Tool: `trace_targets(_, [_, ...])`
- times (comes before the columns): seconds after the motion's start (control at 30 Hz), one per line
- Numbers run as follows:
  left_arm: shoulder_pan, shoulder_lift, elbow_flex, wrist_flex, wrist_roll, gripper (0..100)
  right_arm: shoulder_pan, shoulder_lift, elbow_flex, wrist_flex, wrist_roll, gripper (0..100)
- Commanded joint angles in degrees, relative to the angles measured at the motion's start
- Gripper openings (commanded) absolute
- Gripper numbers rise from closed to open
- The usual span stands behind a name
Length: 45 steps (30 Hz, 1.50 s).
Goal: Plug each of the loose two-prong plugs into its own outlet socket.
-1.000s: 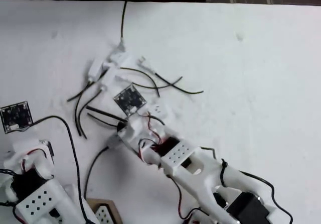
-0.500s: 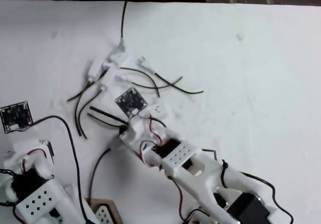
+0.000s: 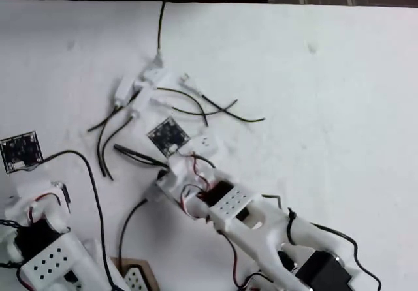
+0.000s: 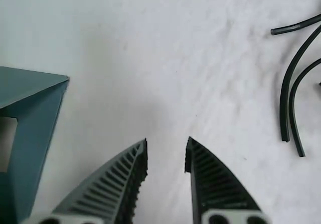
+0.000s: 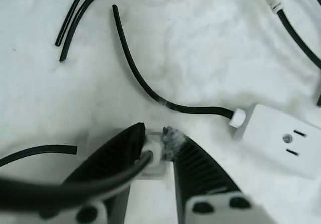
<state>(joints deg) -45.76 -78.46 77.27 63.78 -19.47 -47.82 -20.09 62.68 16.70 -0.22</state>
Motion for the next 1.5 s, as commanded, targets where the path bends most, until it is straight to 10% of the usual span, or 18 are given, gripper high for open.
trace_targets(0.0, [-0.4, -0.4, -0.1, -1.4, -0.4, 14, -1.1, 3.3, -2.2, 4.8, 0.2, 1.6])
trace_targets(0.53, [-0.4, -0.4, -0.1, -1.5, -0.4, 14, -1.3, 9.1, -8.4, 17.5, 3.7, 2.8])
trace_targets(0.77, [-0.4, -0.4, -0.1, -1.5, -0.4, 14, -1.4, -1.2, -11.7, 23.8, -1.9, 19.7])
trace_targets(1.47, [-0.4, -0.4, 0.0, -1.5, -0.4, 14, -1.4, -6.5, -0.1, 18.1, -1.4, 1.6])
